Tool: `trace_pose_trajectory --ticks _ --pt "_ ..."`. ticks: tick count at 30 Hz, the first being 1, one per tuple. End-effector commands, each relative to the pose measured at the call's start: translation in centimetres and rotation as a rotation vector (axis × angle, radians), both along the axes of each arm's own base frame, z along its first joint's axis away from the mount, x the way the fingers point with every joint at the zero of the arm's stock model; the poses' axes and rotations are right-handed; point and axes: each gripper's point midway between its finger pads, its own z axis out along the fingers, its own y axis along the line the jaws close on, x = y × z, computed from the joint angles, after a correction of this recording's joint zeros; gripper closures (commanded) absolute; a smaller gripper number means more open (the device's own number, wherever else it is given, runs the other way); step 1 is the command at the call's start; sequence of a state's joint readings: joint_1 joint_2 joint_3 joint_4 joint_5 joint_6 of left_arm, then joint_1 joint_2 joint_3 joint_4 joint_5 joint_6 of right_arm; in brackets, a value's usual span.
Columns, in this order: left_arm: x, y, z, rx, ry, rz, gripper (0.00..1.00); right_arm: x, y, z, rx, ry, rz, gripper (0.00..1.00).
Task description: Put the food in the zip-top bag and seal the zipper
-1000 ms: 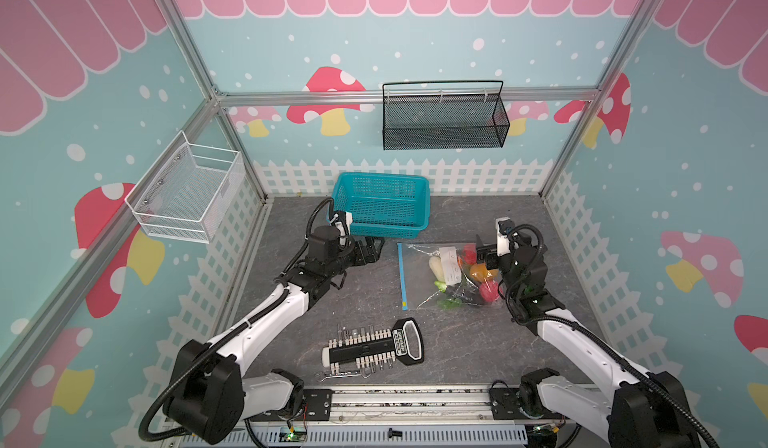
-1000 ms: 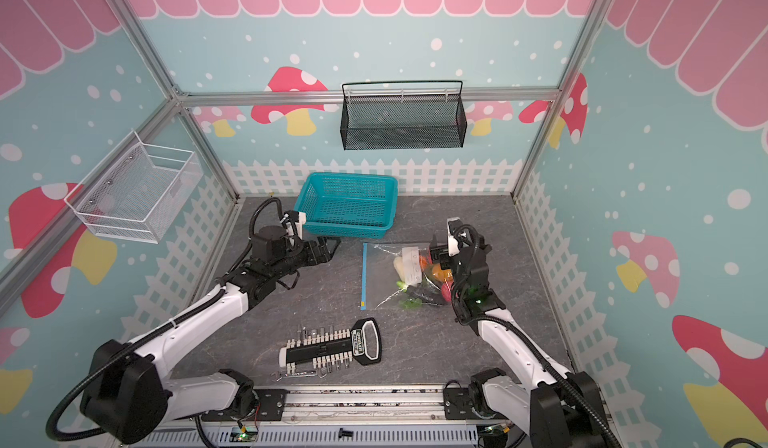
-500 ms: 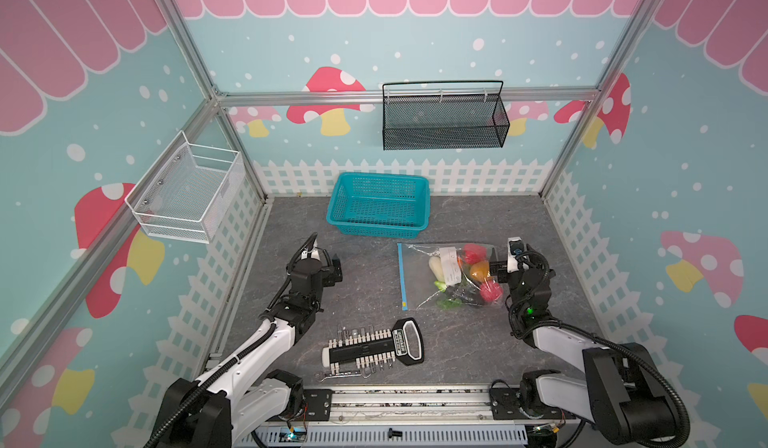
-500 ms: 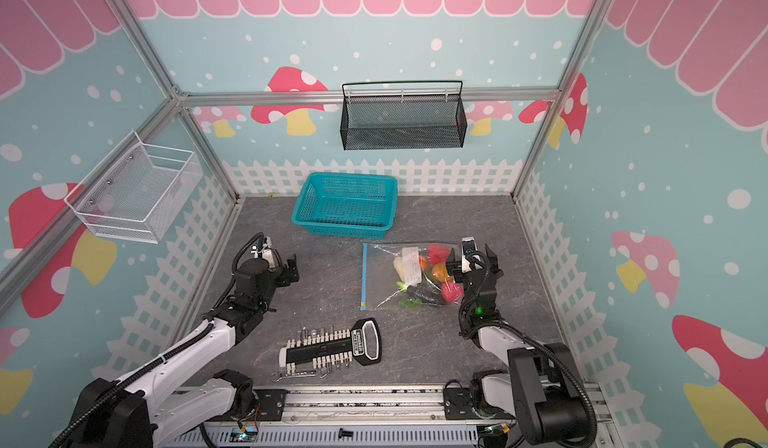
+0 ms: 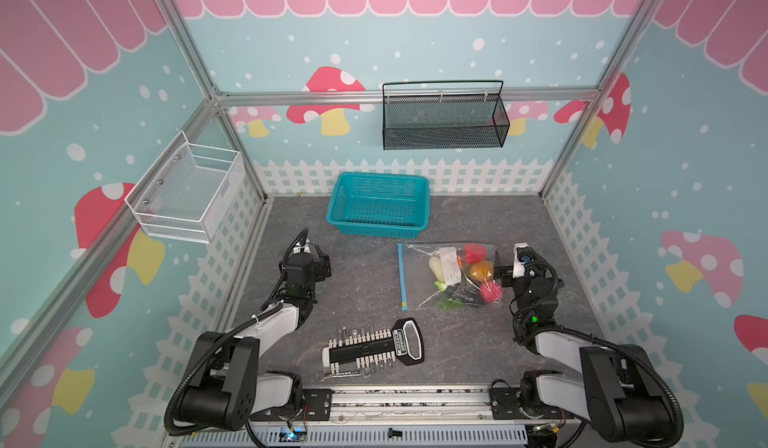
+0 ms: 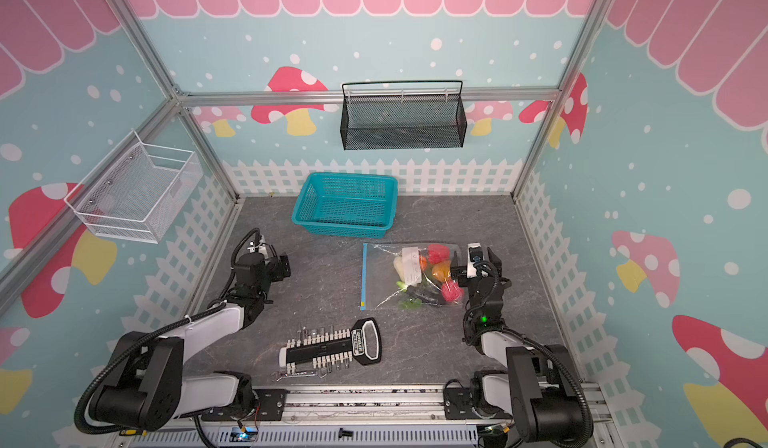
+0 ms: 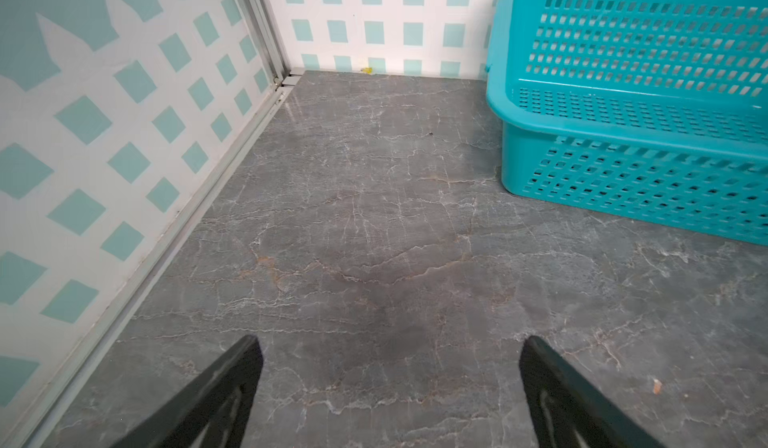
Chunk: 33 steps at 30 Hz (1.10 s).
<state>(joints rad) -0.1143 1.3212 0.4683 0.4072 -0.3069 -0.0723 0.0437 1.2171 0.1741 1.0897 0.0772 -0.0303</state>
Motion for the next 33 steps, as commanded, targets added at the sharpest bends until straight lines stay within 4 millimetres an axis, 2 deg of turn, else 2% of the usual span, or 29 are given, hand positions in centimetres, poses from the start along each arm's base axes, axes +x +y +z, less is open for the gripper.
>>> trace_pose_trajectory --ticks 1,4,5,6,10,18,23,26,29,33 --pt "0.7 -0.2 0.9 -0.021 -0.066 -0.04 0.04 -0.9 0.1 -0.6 0.034 -0.012 0.01 0.05" --pt "0.7 0.1 1.2 -0.022 -0.104 -0.044 0.05 -1.5 -0.2 -0.7 0.027 -0.041 -0.006 0.06" --pt "0.7 0.2 1.3 -0.024 -0.12 -0.039 0.05 -1.5 -0.4 0.1 0.019 -0.076 -0.015 0.06" --pt "0.7 0.2 1.6 -0.028 -0.146 -0.038 0.05 -2.2 -0.5 -0.6 0.012 -0.067 -0.018 0.05" --pt "0.7 0.3 2.0 -0.024 -0.196 -0.052 0.05 -3.0 -0.9 -0.1 -0.005 -0.12 -0.038 0.05" --pt "1.3 1.1 -0.1 -0.04 -0.218 -0.022 0.09 -3.7 -1.6 -1.0 0.008 -0.142 -0.08 0.06" --pt "1.3 1.3 -0.1 -0.042 -0.231 -0.014 0.08 -3.6 -2.9 -1.7 0.045 -0.129 -0.157 0.03" --pt "1.4 1.4 -0.1 -0.042 -0.229 -0.008 0.04 -3.3 -3.2 -1.6 0.055 -0.131 -0.171 0.02" --pt "1.4 2.6 -0.2 -0.041 -0.222 0.063 0.01 -2.3 -3.5 -2.3 0.061 -0.085 -0.191 0.02" --pt "1.5 2.7 -0.3 -0.044 -0.216 0.074 0.01 -1.7 -3.5 -2.6 0.06 -0.064 -0.194 0.04"
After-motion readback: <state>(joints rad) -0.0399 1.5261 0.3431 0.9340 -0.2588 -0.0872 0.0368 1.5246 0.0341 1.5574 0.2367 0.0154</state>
